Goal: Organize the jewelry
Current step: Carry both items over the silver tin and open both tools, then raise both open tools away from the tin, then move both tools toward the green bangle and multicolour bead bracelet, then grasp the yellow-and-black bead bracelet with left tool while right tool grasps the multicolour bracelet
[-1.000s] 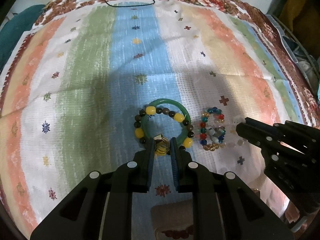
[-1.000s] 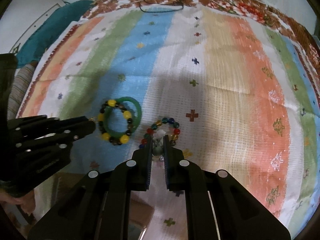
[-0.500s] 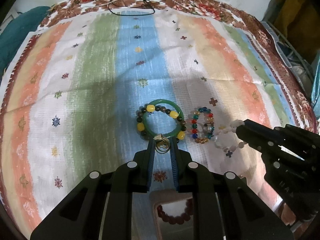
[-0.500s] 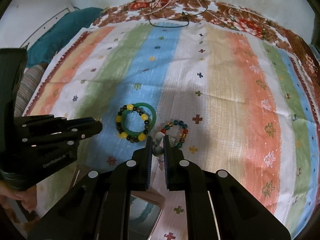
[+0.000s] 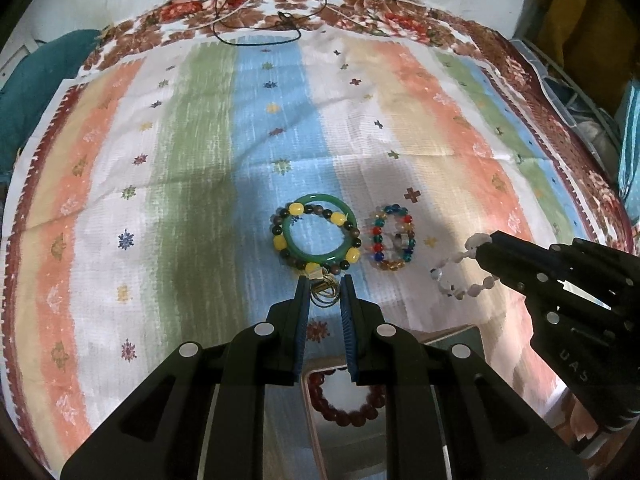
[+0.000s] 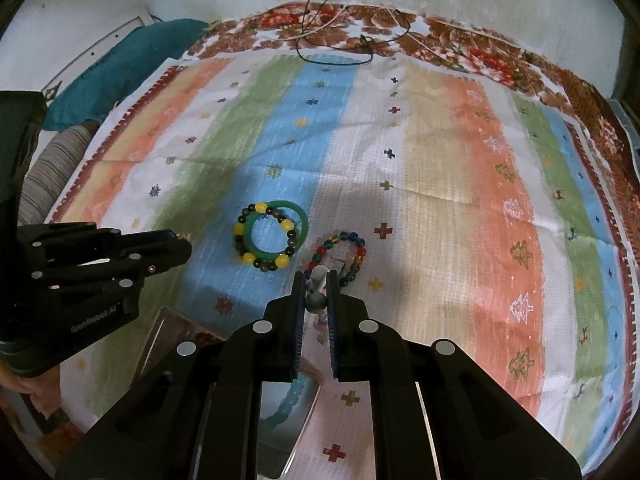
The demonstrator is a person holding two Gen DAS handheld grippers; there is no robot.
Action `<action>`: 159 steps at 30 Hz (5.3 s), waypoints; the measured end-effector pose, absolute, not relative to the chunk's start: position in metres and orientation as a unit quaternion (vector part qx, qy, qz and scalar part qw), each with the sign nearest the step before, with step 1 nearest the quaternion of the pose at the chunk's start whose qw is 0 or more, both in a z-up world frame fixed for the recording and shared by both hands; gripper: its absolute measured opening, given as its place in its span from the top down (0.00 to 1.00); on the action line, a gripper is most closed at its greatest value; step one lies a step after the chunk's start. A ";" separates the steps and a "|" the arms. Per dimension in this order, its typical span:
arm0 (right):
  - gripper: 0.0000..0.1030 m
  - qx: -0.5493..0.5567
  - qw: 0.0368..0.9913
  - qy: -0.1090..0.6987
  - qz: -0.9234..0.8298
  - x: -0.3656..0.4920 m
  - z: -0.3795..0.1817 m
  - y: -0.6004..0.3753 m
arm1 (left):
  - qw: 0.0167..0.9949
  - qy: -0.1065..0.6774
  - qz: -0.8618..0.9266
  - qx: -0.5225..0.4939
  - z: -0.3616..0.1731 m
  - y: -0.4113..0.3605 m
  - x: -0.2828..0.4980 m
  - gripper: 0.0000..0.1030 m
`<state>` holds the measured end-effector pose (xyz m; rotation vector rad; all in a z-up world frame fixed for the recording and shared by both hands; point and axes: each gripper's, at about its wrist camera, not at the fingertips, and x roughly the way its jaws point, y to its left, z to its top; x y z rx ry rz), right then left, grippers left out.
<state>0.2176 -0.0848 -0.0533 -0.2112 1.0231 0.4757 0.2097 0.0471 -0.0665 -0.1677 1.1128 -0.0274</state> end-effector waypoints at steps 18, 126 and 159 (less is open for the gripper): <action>0.89 -0.092 0.856 0.451 0.235 0.183 -0.028 -0.093 | 0.861 0.502 -0.018 -0.080 -0.040 0.039 0.175 0.85; 0.33 -0.084 0.832 0.526 0.155 0.274 -0.108 -0.094 | 0.838 0.538 0.047 -0.082 -0.122 0.080 0.266 0.28; 0.55 -0.086 0.816 0.553 0.142 0.318 -0.150 -0.084 | 0.811 0.563 -0.005 -0.162 -0.159 0.094 0.303 0.63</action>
